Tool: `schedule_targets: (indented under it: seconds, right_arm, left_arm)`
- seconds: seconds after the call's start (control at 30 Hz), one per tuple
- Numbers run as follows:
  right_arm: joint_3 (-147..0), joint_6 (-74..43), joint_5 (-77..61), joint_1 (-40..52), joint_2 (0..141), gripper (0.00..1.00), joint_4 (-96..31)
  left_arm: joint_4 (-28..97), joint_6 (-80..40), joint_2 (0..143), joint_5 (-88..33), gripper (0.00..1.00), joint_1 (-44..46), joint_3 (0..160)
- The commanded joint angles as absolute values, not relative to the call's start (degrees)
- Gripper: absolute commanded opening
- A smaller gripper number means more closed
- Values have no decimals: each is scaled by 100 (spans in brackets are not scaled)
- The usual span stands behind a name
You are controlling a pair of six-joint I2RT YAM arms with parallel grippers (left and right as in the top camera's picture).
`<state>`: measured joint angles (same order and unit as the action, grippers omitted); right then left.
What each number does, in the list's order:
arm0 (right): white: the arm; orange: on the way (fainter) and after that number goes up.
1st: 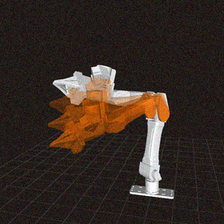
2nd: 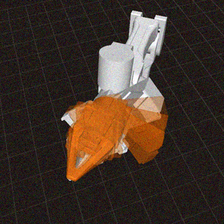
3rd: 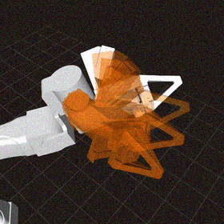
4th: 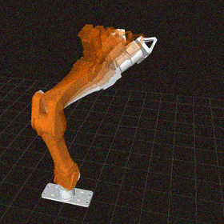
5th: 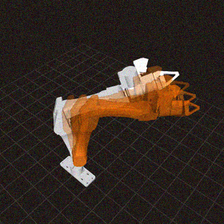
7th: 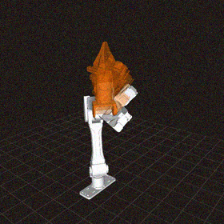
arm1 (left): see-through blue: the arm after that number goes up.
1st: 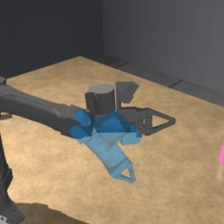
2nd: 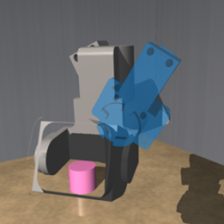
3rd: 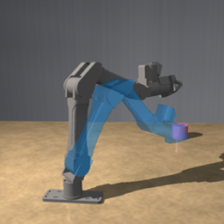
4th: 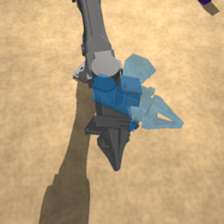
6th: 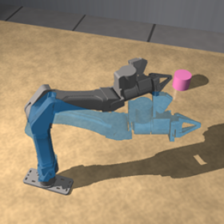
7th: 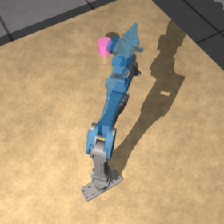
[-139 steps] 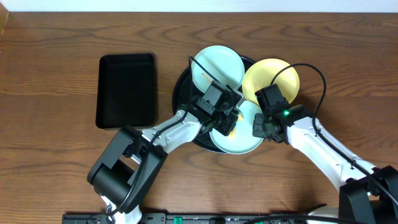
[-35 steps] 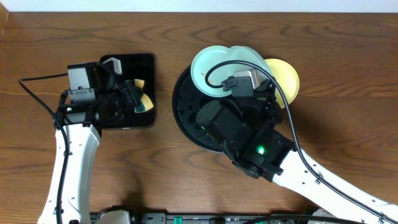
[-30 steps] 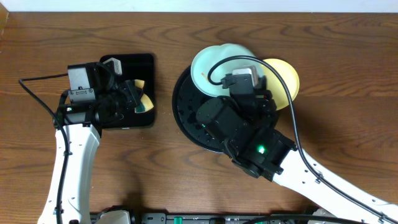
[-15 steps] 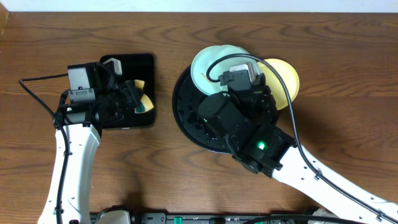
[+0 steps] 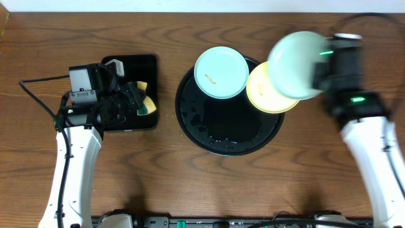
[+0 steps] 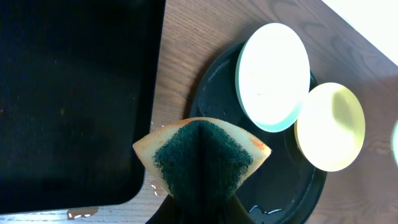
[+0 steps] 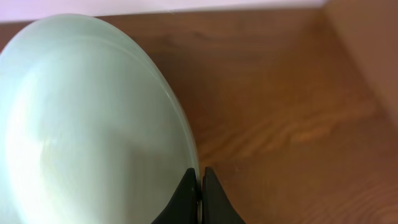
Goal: Clean dirty plates on tray and stack at the side
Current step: 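Carry the plate right and set it on the table at the right side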
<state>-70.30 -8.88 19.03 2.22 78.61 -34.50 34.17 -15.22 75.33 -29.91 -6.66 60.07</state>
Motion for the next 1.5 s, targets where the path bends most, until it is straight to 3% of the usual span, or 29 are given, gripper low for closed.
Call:
schedule_targets:
  seconds: [0.0,0.2,0.5,0.57,0.7,0.8,1.0,1.07,1.2,1.47]
  right_arm:
    - [-7039,-1024,-80,-1162,8016,1,-3422]
    - [-7039,-1022,-294,-2692,8895,1,-3092]
    - [-7039,-873,-969,-3409,10606,3,-2370]
    - [-7039,-740,-1282,-3452,10763,12,-2276]
    - [-7065,-451,-1356,-3470,10753,46,-2357]
    - [-7192,-30,-1809,-3472,10571,51,-2705]
    - [-7699,707,-3203,-3096,10237,56,-3341]
    - [-8042,1024,-3197,-2749,10232,63,-3804]
    - [-8324,1291,-2847,-2010,10232,67,-4001]
    - [-8324,1806,-1588,-746,10473,65,-3745]
  left_arm:
    - [3424,-1535,7546,-3085,8,-683,6055]
    - [3424,-1535,7559,-3085,8,-683,6055]
    - [3452,-1533,7559,-3083,8,-683,6055]
    - [3450,-1533,7559,-3085,8,-683,6055]
    - [3437,-1533,7559,-3081,8,-683,6055]
    - [3448,-1531,7559,-2908,8,-683,6055]
    - [3450,-1533,7559,-2783,8,-683,6055]
    - [3450,-1533,7559,-2783,8,-683,6055]
    - [3472,-1533,7559,-2783,8,-683,6055]
    - [3579,-1531,7559,-2781,8,-683,6038]
